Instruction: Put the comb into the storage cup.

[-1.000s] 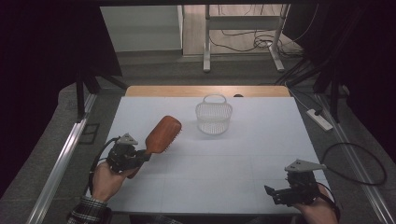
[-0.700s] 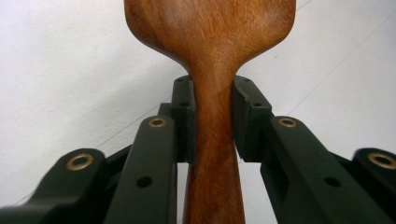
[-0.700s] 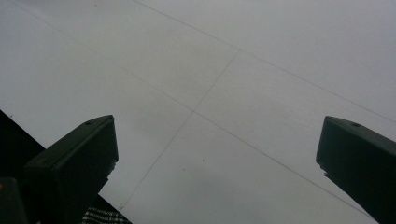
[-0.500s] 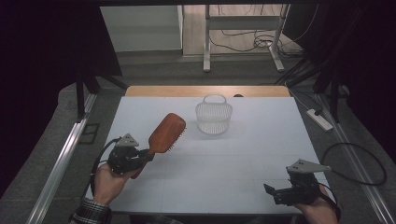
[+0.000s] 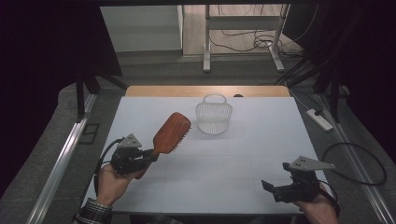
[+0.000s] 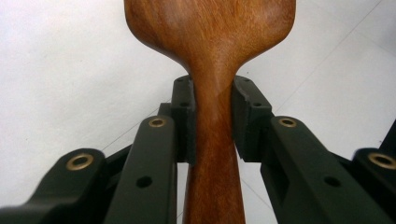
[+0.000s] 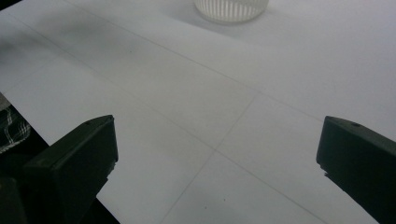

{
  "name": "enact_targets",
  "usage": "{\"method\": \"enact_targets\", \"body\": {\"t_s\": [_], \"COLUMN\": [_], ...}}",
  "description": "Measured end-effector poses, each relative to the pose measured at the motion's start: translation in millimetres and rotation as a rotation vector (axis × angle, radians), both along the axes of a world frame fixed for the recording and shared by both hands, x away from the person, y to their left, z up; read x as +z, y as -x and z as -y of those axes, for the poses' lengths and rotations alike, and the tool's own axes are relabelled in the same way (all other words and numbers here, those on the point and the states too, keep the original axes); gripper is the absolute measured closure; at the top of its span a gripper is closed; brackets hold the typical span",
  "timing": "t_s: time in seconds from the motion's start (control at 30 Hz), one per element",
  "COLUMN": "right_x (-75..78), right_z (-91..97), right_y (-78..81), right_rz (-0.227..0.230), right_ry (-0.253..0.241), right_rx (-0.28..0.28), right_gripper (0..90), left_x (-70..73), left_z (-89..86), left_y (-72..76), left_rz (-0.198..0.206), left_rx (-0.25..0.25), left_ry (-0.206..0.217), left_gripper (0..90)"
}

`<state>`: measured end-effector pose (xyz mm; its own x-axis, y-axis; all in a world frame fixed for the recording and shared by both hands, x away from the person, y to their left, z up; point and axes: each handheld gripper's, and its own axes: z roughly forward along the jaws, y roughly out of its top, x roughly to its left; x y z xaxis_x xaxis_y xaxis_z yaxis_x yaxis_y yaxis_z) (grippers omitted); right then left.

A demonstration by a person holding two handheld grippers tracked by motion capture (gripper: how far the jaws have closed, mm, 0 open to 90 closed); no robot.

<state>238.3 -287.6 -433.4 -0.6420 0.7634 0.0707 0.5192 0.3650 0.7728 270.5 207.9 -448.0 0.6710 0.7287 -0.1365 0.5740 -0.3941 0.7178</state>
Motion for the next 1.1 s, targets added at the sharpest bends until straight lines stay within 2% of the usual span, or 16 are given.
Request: {"method": "enact_targets", "body": {"t_s": [0.1,0.27,0.33,0.37,0.5,0.7,0.93,1.1], "right_x": [4.2,9.0,12.0,14.3,17.4,19.2,22.4,24.0], "right_z": [-3.2,-6.4,-8.4,-10.9,-16.3,-25.0,-36.0,-43.7], "right_y": [-3.9,-8.1,-11.5,-14.1,-20.5,-28.6,-35.6,-42.2], "right_rz": [0.025,0.021,0.005,0.001,-0.010,-0.028,-0.011,-0.024], "right_ry": [-0.006,-0.041,-0.074,-0.110,-0.143,-0.147,-0.135,-0.152], "right_rx": [0.027,0.041,0.055,0.070,0.083,0.091,0.112,0.116], "right_gripper": [0.0,0.0,0.0,0.0,0.0,0.0,0.0,0.0], "left_x": [1.3,2.9,3.1,3.3,4.5,5.8,7.2,8.4], "left_z": [2.6,6.0,7.3,8.1,11.1,15.1,18.7,22.7], "left_y": [0.7,0.9,0.3,0.4,0.0,-0.6,-1.7,-2.9], "left_rz": [0.007,0.016,0.015,0.017,0.023,0.031,0.035,0.038], "left_rx": [-0.007,-0.019,-0.025,-0.027,-0.034,-0.040,-0.049,-0.058], "left_ry": [0.006,0.017,0.022,0.018,0.018,0.026,0.039,0.040], "left_gripper": [72.6,72.6,72.6,72.6,72.6,72.6,72.6,72.6]}}
